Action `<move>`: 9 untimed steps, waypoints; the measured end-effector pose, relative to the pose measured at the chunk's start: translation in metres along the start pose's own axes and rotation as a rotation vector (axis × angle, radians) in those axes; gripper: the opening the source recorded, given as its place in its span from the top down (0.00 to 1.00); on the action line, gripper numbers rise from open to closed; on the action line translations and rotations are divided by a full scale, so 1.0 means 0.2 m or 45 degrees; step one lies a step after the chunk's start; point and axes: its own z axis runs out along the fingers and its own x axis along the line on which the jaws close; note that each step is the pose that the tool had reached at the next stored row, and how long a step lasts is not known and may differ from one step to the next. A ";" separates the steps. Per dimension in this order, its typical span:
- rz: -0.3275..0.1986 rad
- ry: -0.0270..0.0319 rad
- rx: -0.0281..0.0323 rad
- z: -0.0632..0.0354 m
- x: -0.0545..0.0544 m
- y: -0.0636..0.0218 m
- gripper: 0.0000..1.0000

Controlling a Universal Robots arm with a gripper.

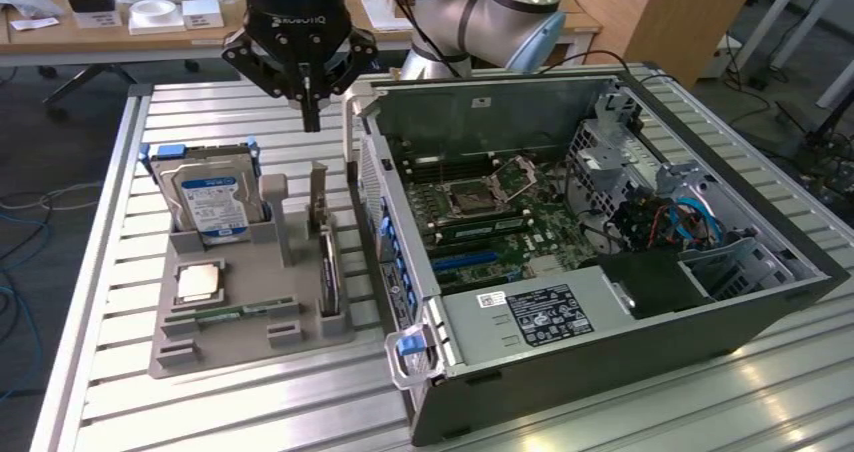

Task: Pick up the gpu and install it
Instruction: 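Reach for the gpu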

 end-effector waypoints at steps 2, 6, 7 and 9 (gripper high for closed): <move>0.000 0.0000 0.0000 0.000 0.00 0.000 0.86; 0.000 0.0001 0.0001 0.000 0.00 0.000 0.86; 0.000 0.0001 0.0001 0.000 0.00 0.000 0.86; 0.000 0.0001 0.0001 0.000 0.00 0.000 0.86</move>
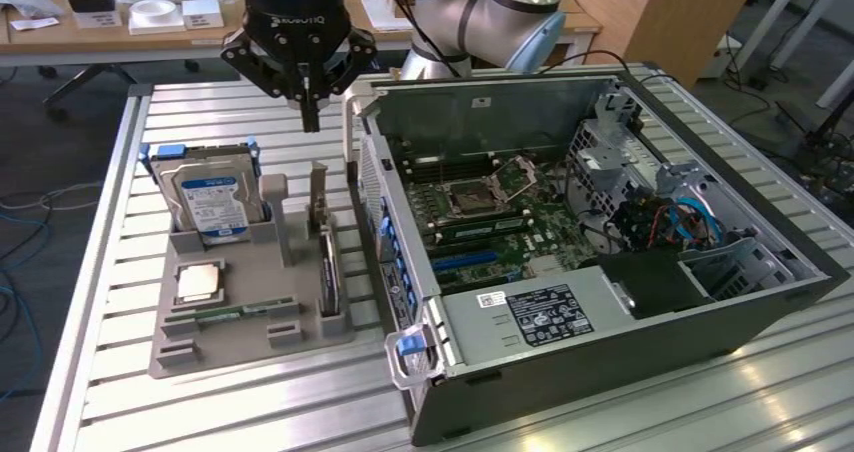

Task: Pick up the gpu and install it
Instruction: 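Reach for the gpu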

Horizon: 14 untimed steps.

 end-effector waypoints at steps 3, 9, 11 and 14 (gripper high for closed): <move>0.000 0.0001 0.0000 0.000 0.00 -0.007 0.86; 0.000 0.0001 0.0000 -0.002 0.00 -0.040 0.86; 0.000 0.0000 0.0000 -0.002 0.00 -0.051 0.86; 0.000 0.0000 0.0000 -0.003 0.00 -0.067 0.86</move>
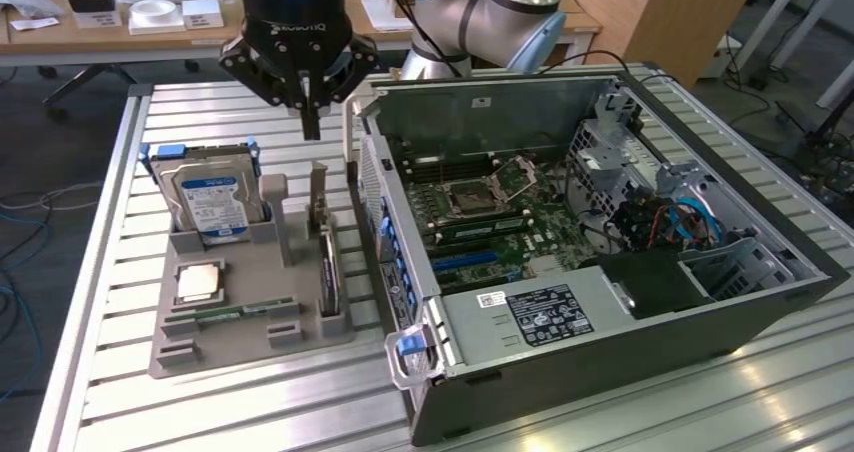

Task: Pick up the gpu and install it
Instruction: 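Reach for the gpu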

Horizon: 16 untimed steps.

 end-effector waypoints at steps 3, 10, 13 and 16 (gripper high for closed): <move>0.000 0.0000 -0.0001 0.000 0.00 -0.017 0.86; 0.000 -0.0001 -0.0001 -0.002 0.00 -0.073 0.86; 0.000 0.0001 0.0001 -0.003 0.00 -0.101 0.86; 0.000 0.0000 0.0000 -0.003 0.00 -0.125 0.86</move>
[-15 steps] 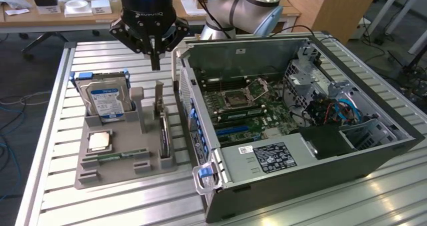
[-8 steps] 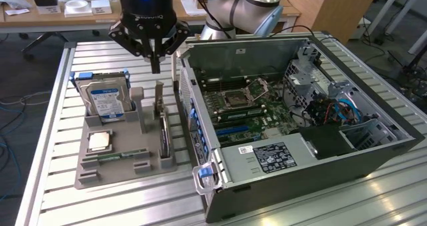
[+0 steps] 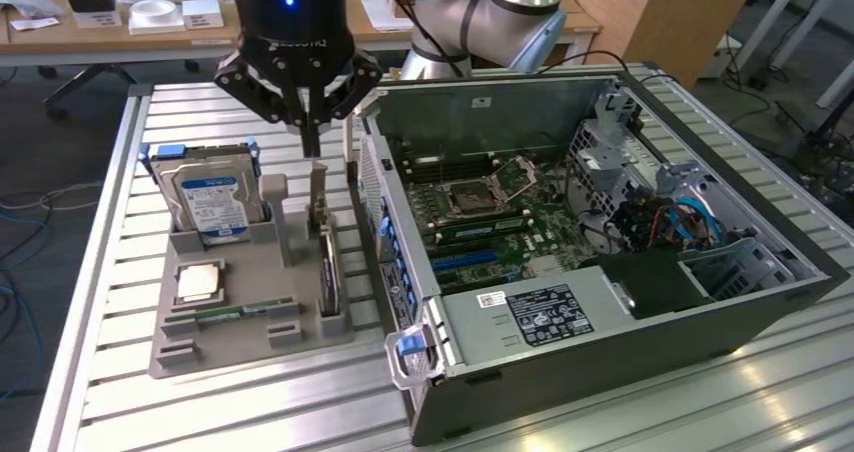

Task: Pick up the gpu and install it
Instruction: 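Reach for the gpu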

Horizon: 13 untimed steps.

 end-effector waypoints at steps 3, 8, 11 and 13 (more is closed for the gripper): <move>0.000 -0.0001 -0.0002 0.001 0.00 -0.018 0.86; 0.000 0.0007 0.0001 0.004 0.01 -0.035 0.86; 0.000 0.0021 0.0002 0.005 0.01 -0.047 0.86; 0.000 0.0028 0.0002 0.006 0.02 -0.054 0.86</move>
